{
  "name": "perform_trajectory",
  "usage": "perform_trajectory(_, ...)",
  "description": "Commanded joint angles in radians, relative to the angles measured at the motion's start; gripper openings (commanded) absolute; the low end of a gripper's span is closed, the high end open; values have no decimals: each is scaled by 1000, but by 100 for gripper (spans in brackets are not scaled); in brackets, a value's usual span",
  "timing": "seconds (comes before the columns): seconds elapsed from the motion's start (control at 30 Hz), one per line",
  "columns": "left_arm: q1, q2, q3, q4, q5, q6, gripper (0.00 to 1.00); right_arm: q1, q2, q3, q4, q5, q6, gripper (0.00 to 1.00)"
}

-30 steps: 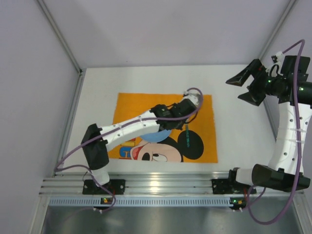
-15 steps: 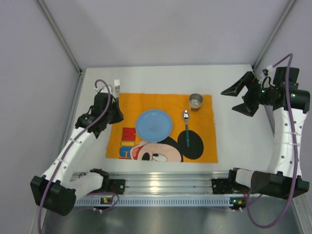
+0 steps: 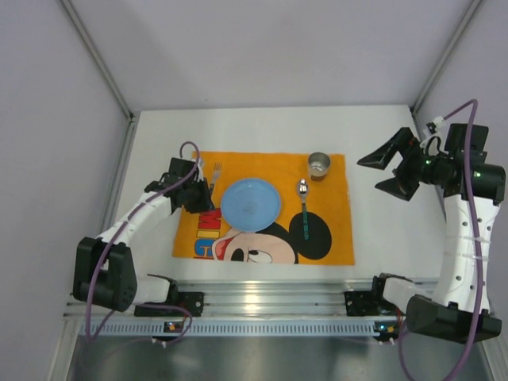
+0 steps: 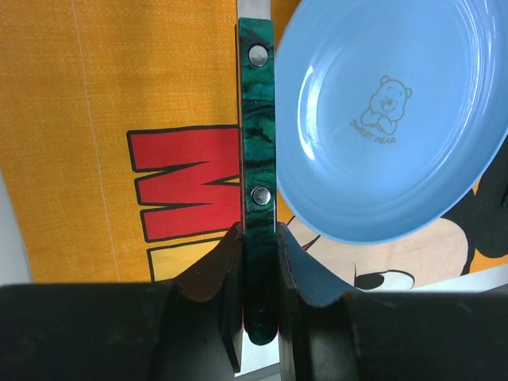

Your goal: Set the dinner table for one person

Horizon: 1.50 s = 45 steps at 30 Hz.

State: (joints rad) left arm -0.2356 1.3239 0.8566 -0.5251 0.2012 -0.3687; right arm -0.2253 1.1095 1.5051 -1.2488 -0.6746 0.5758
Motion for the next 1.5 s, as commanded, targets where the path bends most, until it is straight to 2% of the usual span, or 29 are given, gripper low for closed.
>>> perform_trajectory(0.0, 7, -11, 1, 42, 12, 14, 0, 3, -46, -23, 5, -11, -13, 100)
perform_trajectory(0.27, 7, -17, -51, -30, -55, -18, 0, 24, -74, -74, 0, -6, -24, 100)
perform_trajectory(0.4, 7, 23, -30, -61, -75, -61, 0, 37, -77, -77, 0, -3, -27, 100)
perform_trajectory(0.63, 7, 87, -53, -39, 3, -88, 0, 52, -99, -97, 0, -2, -28, 100)
perform_trajectory(0.67, 7, 89, -62, -36, 9, -93, 2, 53, -102, -98, -1, -2, -30, 100)
perform_trajectory(0.77, 7, 87, -68, -35, 10, -107, 16, 60, -109, -106, -3, -2, -31, 100)
perform_trajectory(0.9, 7, 78, -56, -65, -2, -113, 29, 61, -122, -111, -9, 1, -34, 100)
perform_trajectory(1.1, 7, 46, -22, -133, -36, -105, 36, 64, -142, -137, -21, 7, -39, 100)
perform_trajectory(1.3, 7, 21, 15, -194, -59, -101, 38, 63, -174, -164, -21, 4, -39, 100)
perform_trajectory(1.4, 7, -6, 58, -222, -66, -104, 45, 63, -180, -163, -21, 1, -33, 100)
perform_trajectory(1.47, 7, -31, 103, -253, -74, -99, 52, 63, -178, -154, -20, -14, -21, 100)
